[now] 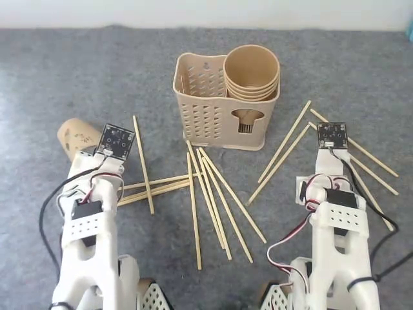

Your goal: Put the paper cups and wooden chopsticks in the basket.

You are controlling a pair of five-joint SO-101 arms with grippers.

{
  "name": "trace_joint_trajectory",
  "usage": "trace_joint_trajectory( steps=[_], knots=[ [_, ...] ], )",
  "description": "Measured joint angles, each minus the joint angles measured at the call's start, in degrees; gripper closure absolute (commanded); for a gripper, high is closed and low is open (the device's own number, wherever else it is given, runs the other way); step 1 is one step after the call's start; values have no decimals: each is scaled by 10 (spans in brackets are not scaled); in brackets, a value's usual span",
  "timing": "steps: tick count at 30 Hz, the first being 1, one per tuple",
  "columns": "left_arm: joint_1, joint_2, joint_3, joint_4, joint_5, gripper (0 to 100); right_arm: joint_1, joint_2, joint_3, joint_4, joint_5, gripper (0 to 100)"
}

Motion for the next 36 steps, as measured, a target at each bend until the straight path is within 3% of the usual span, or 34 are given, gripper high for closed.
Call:
trace_joint_trajectory(
  steps=[5, 14, 17, 25, 36],
  knots=[
    [-3, -117, 7, 126, 2, 988, 0, 0, 0, -2, 0, 961],
    [17, -484, 48, 457, 11, 988, 0, 0, 0, -4, 0, 961],
    [21, -583, 90, 523, -2, 988, 0, 0, 0, -4, 0, 961],
    [21, -587, 151, 463, 0, 988, 0, 0, 6, -4, 0, 961],
    [2, -535, 171, 302, 3, 988, 0, 0, 6, -4, 0, 961]
  ],
)
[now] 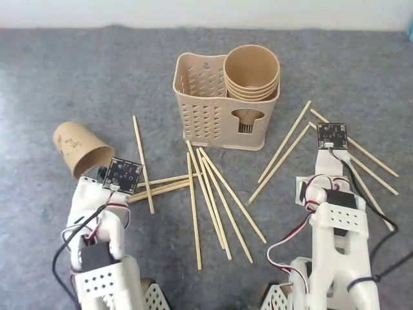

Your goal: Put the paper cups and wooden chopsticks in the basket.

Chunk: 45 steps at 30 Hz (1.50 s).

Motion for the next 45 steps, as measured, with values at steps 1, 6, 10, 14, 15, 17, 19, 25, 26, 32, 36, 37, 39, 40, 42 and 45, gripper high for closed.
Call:
trace_joint_trajectory(
  steps=[1, 6, 10, 14, 15, 17, 19, 25, 26, 32, 36, 37, 39, 40, 42, 45],
  knots=[
    [-4, 9, 0, -4, 0, 988, 0, 0, 0, 0, 0, 961],
    [-5, 79, 1, -45, 0, 988, 0, 0, 0, 0, 0, 961],
    [-5, 166, -4, -86, 0, 988, 0, 0, 0, 0, 0, 961],
    [-10, 283, -58, -98, 12, 988, 0, 0, 0, 0, 0, 961],
    [-10, 320, -76, -108, 14, 988, 0, 0, 0, 0, 0, 961],
    [-9, 395, -110, -136, 17, 988, 0, 0, 0, 3, 0, 961],
    [-11, 473, -140, -170, 17, 988, 0, 0, 0, 4, 0, 961],
    [-25, 655, -211, -273, 18, 988, 0, 0, 0, 4, 0, 961],
    [-29, 673, -214, -302, 18, 988, 0, 0, 0, 4, 0, 961],
    [-52, 764, -215, -507, 18, 988, 0, 0, 0, 4, 0, 961],
    [-71, 832, -215, -659, 18, 988, 0, 0, 0, 4, 0, 961],
    [-73, 849, -215, -697, 18, 988, 0, 0, 0, 4, 0, 961],
    [-82, 885, -215, -768, 18, 988, 0, 0, 0, 4, 0, 961],
    [-83, 902, -215, -802, 18, 988, 0, 0, 0, 4, 0, 961],
    [-83, 933, -218, -863, 18, 988, 0, 0, 0, 4, 0, 961],
    [-88, 973, -253, -903, 41, 988, 0, 0, 0, 4, 0, 961]
  ],
)
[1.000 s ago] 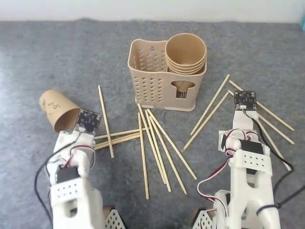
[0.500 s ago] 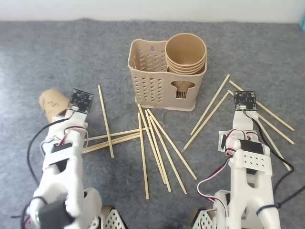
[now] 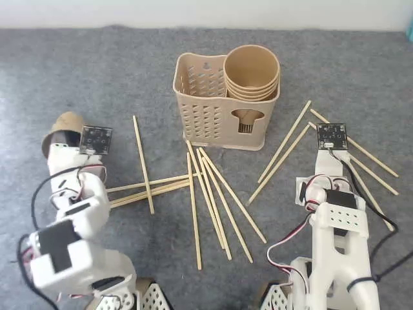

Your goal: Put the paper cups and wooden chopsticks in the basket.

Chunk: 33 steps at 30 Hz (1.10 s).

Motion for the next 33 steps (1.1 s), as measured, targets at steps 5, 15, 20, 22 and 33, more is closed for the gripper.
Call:
trace_joint_trajectory(
  steps=[5, 15, 20, 22, 33],
  knots=[
    [-40, 55, -87, 4, 146, 988, 0, 0, 0, 0, 0, 961],
    [-54, 127, -323, 288, 197, 988, 0, 0, 0, 0, 0, 961],
    [-47, 141, -446, 448, 262, 988, 0, 0, 0, 0, 0, 961],
    [-47, 149, -497, 509, 290, 988, 0, 0, 0, 0, 0, 961],
    [-49, 201, -734, 752, 324, 987, -1, 0, 0, 0, 0, 961]
  ],
)
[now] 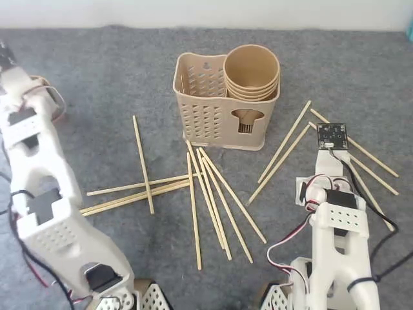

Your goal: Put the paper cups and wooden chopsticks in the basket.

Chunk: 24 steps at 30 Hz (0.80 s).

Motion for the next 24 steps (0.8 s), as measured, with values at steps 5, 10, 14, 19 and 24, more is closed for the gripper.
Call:
trace_joint_trajectory(
  steps=[5, 10, 14, 19, 24],
  knots=[
    [-4, 0, -73, 115, 2, 956, 1, 0, 0, 0, 0, 961],
    [-6, -4, -140, 258, 2, 777, 1, 0, 0, 0, 0, 961],
    [-1, -4, -207, 381, 2, 770, 1, 0, 0, 0, 0, 961],
    [1, 14, -283, 436, 2, 791, 1, 0, 0, 0, 0, 961],
    [2, 84, -341, 445, 2, 790, 1, 0, 0, 0, 0, 961]
  ],
)
